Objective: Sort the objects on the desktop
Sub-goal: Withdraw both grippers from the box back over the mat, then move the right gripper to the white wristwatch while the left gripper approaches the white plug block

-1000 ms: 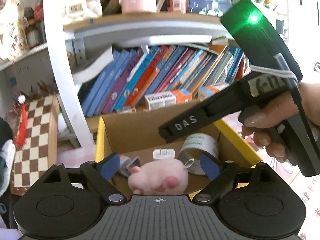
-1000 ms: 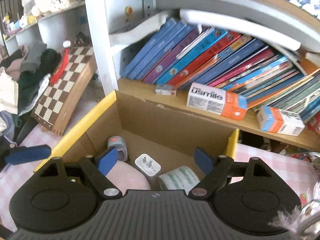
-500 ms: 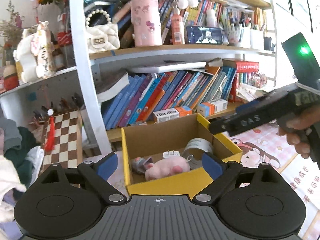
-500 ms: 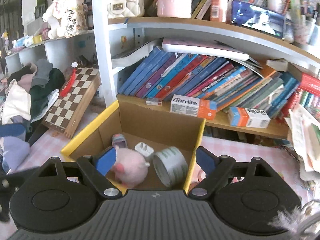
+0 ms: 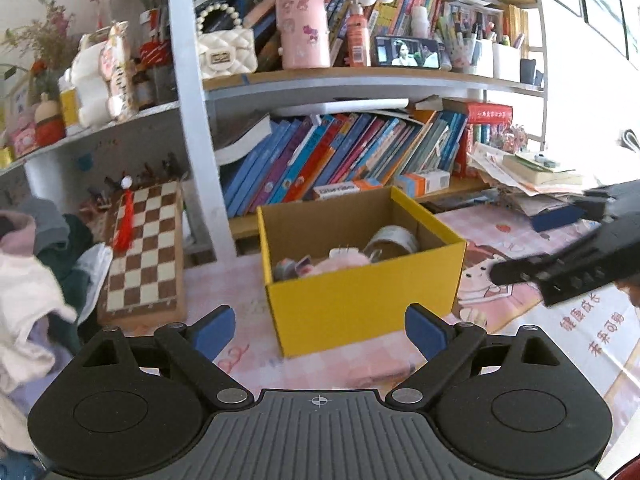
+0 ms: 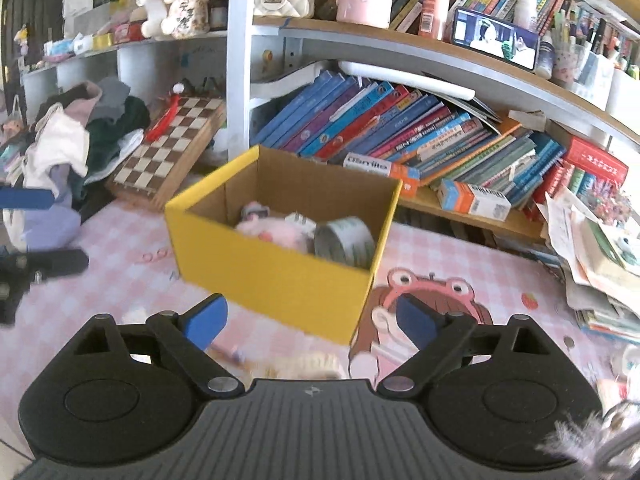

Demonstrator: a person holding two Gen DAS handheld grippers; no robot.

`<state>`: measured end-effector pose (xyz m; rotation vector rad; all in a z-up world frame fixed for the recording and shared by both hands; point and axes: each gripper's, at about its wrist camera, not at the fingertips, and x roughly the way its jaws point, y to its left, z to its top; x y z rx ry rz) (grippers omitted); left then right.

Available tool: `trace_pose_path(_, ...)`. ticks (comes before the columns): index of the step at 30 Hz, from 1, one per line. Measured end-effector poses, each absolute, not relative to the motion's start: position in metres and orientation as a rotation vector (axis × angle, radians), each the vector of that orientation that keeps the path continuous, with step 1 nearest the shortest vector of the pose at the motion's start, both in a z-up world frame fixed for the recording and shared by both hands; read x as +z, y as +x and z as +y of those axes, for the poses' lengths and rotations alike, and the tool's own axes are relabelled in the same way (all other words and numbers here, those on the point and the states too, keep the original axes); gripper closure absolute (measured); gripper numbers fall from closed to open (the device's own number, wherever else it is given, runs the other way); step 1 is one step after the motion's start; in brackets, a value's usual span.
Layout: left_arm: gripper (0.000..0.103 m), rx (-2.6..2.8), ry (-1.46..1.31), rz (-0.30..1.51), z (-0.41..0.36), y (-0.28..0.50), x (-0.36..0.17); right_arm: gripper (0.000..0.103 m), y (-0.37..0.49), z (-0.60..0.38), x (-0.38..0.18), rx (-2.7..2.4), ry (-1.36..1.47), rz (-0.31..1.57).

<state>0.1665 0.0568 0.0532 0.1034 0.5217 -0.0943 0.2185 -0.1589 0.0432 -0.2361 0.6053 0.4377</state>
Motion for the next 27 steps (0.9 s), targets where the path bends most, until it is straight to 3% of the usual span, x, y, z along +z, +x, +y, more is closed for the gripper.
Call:
trace_pose_path(19,0.008,-0.069,0.049,0.615,0.055,0.104,0.018,0.0,0.127,-0.169,-0.005,0.319,-0.222,0.706)
trace_pose_path(27,0.008,-0.093,0.037,0.667,0.047,0.091,0.003,0.0,0.11,-0.16,-0.022,0.31,-0.199,0.775)
